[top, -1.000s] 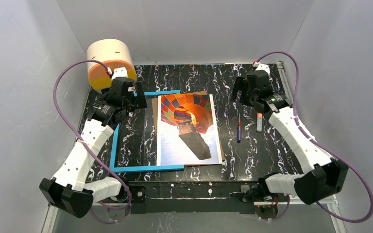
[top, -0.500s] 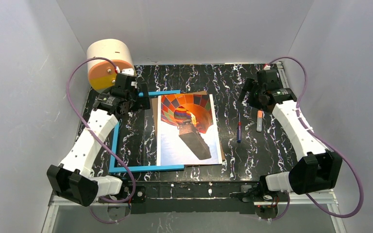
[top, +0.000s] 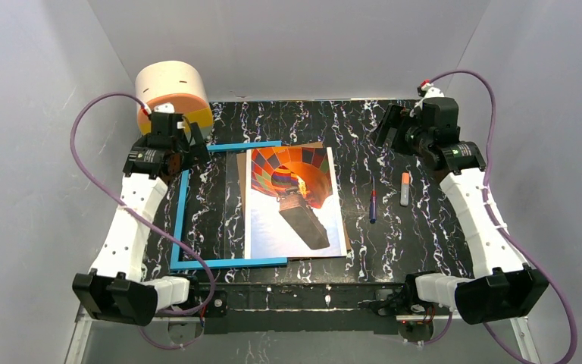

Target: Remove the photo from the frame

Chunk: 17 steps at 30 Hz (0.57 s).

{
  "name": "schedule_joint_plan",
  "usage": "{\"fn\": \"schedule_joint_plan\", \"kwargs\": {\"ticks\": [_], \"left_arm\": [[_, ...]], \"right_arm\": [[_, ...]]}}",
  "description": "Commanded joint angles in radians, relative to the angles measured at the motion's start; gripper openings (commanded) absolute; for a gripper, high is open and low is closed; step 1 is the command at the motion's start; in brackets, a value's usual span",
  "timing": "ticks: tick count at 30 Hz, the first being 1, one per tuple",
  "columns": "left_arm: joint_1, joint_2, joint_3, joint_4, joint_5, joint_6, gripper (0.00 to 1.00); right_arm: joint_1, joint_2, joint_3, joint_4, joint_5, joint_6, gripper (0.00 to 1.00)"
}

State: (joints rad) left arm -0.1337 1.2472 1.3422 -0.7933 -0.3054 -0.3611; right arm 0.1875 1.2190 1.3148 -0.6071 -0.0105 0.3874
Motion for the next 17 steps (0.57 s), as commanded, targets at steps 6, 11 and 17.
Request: {"fn": "schedule_joint_plan", "kwargs": {"ticks": [6,11,17], "left_arm": [[0.000,-0.134,-0.020,0.061,-0.030,-0.008,0.98],[-0.001,-0.130,-0.020,0.070,-0.012,-0.009,0.98],[-0.001,-0.134,-0.033,0.076,-0.003,-0.004,0.98]], "right_arm": [[0.000,-0.012,0.028,0.029,-0.096,-0.056,0.99],[0.000,-0.017,0.021,0.028,-0.104,-0.056,0.99],[0.000,-0.028,0.014,0.026,-0.099,-0.055,0.99]]}}
